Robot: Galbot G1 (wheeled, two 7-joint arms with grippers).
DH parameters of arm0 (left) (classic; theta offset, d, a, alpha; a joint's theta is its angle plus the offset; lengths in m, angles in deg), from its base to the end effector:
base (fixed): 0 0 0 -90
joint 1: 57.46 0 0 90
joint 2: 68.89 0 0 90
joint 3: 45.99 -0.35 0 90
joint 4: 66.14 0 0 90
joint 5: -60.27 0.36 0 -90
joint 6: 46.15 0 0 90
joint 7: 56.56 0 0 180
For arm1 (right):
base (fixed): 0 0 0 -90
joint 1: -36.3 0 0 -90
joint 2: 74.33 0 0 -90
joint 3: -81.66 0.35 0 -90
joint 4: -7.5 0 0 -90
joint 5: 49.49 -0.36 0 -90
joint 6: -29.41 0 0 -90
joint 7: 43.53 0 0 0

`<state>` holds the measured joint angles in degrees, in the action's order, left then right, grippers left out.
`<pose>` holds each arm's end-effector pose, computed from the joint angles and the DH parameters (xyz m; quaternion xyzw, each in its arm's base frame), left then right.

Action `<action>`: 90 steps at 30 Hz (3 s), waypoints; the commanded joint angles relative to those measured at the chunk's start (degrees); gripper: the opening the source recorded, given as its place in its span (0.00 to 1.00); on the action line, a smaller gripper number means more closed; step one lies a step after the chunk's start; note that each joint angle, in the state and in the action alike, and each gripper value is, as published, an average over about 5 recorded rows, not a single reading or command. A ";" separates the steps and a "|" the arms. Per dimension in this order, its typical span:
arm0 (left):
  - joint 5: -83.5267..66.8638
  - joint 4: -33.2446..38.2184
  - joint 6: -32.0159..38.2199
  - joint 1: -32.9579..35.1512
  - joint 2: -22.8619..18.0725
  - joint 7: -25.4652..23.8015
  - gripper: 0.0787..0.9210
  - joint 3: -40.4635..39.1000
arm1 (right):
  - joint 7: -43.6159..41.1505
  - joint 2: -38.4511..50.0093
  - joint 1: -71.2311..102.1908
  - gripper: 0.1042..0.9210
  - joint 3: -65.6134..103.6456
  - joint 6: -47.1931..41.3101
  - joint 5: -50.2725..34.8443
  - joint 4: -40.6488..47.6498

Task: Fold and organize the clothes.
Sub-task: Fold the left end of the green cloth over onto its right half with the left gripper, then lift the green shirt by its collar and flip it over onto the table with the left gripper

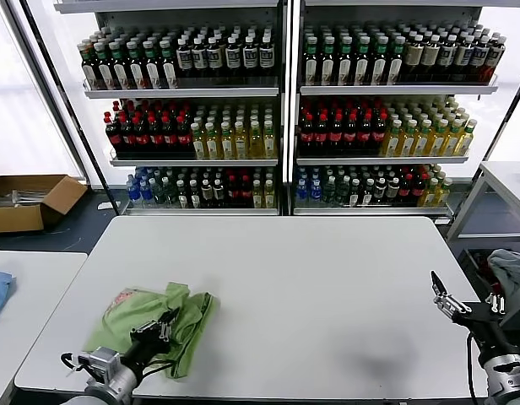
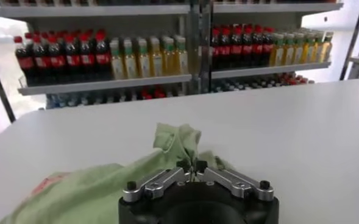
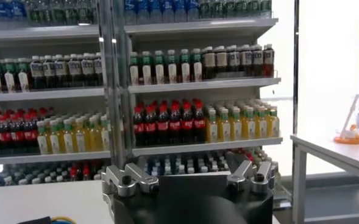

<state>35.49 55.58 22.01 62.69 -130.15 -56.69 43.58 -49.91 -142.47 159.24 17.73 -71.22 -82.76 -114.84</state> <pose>0.1935 0.0753 -0.2766 -0.1294 -0.9702 -0.0227 0.2035 0.1769 -0.1827 -0.2294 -0.0155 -0.9992 -0.0188 0.0304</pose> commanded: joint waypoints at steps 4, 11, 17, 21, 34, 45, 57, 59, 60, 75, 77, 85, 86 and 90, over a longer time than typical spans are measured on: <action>0.52 1.53 -0.28 -0.54 -2.54 6.29 0.14 -5.44 | -0.13 -0.12 0.08 0.88 -0.24 -0.12 0.11 -0.17; -5.56 7.70 1.70 1.18 -2.39 7.98 0.38 -3.50 | -0.18 -0.19 0.12 0.88 -0.10 -0.13 0.05 -0.30; -15.57 10.73 -0.49 1.53 1.14 6.47 0.59 8.45 | -0.31 -0.21 0.58 0.88 0.25 0.12 -0.25 -0.28; -15.56 5.17 -1.08 1.08 4.27 5.49 0.73 15.69 | -0.42 -0.50 0.74 0.88 -0.23 0.30 -0.23 -0.28; 2.05 -8.22 3.61 -0.92 0.49 3.45 0.88 6.22 | -0.54 -0.36 1.45 0.88 -0.03 0.39 -0.40 -1.12; 12.70 -6.81 6.51 0.16 -2.45 2.48 0.88 -0.11 | -0.53 -0.68 1.43 0.88 -0.01 0.14 -0.58 -2.10; 12.64 -0.86 5.88 1.06 -3.04 3.17 0.88 -5.14 | -0.58 -1.14 1.61 0.88 -0.39 0.13 -0.33 -2.02; 12.26 -0.49 5.58 0.88 -2.97 3.21 0.88 -5.95 | -0.58 -1.21 1.61 0.88 -0.40 0.13 -0.28 -1.99; 12.14 -0.50 5.44 0.69 -2.94 3.22 0.88 -6.34 | -0.57 -1.24 1.58 0.88 -0.41 0.12 -0.26 -1.98; 4.33 3.03 3.61 0.08 0.70 3.94 0.88 -0.65 | -0.56 -1.75 1.57 0.88 -0.15 0.14 -0.20 -1.61; 2.63 3.48 3.22 0.04 1.41 4.19 0.88 0.77 | -0.56 -1.85 1.49 0.88 -0.38 0.13 -0.15 -1.58; -1.97 -1.28 1.39 -0.35 0.06 4.61 0.88 -0.19 | -0.59 -1.80 1.58 0.88 -0.72 0.13 0.05 -1.49; -2.64 -1.63 0.51 -0.19 -0.34 4.51 0.88 -0.74 | -0.60 -1.76 1.66 0.88 -0.64 0.13 0.05 -1.51; -3.73 -2.24 -2.95 0.57 -1.41 3.98 0.88 -2.07 | -0.60 -1.62 1.80 0.88 -0.40 0.16 -0.01 -1.54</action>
<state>36.31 54.87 23.47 62.94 -130.90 -52.52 42.09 -50.50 -144.12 161.02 17.26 -71.12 -82.73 -116.37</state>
